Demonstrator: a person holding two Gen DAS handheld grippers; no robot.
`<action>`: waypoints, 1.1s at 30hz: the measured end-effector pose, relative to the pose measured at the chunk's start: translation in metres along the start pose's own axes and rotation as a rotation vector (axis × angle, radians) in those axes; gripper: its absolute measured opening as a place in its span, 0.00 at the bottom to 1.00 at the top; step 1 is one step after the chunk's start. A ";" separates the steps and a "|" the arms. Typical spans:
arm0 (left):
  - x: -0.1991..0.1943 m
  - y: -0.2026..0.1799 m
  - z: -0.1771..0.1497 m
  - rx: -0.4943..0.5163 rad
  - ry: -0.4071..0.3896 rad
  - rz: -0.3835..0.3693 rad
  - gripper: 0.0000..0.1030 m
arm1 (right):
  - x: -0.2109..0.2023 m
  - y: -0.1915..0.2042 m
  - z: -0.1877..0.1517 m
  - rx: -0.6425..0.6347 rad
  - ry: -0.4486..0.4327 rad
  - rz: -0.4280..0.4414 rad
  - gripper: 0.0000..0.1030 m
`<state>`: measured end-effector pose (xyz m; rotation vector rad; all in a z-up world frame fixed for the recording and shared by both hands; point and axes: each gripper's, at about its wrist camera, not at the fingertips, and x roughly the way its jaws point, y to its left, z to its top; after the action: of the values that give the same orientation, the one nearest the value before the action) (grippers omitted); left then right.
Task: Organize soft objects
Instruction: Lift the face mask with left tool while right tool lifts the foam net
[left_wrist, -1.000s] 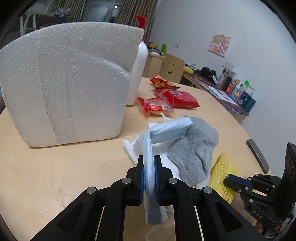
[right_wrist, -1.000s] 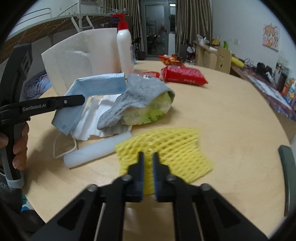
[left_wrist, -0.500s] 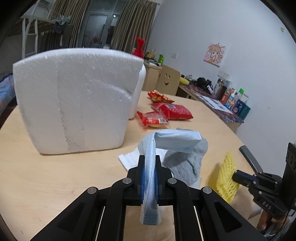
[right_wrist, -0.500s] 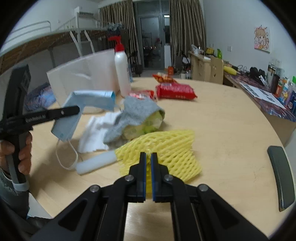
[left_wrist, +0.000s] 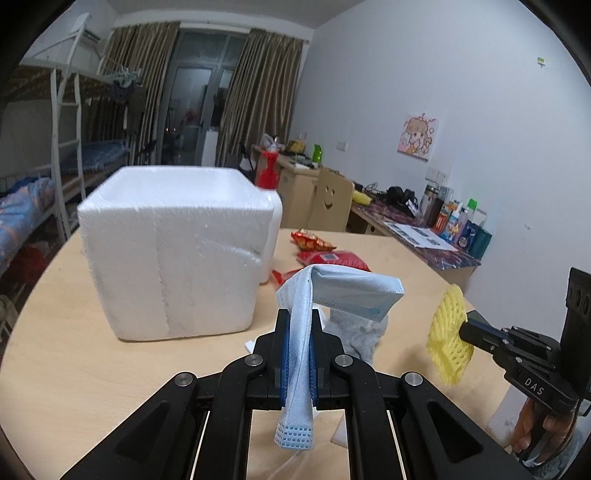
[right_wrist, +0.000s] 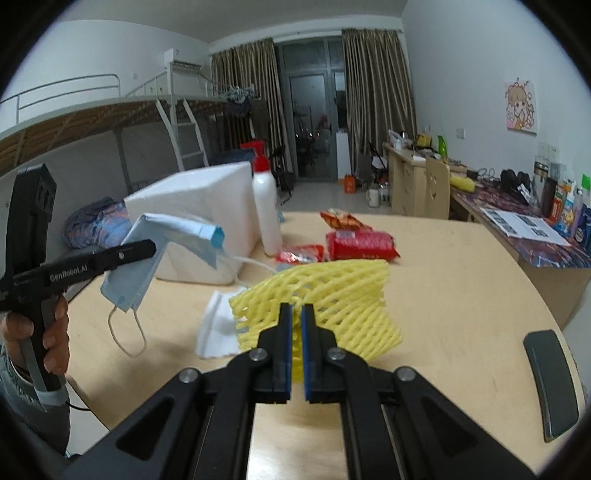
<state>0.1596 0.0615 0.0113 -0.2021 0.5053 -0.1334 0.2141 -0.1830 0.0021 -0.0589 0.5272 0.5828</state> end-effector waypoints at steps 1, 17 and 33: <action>-0.006 -0.002 0.000 0.010 -0.012 0.011 0.08 | -0.002 0.003 0.002 -0.003 -0.011 0.005 0.06; -0.111 -0.019 0.005 0.081 -0.218 0.147 0.08 | -0.046 0.039 0.018 -0.053 -0.162 0.091 0.06; -0.170 -0.011 0.002 0.092 -0.313 0.341 0.08 | -0.045 0.077 0.031 -0.111 -0.223 0.216 0.06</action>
<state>0.0125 0.0814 0.0950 -0.0428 0.2155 0.2056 0.1547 -0.1351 0.0580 -0.0412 0.2852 0.8186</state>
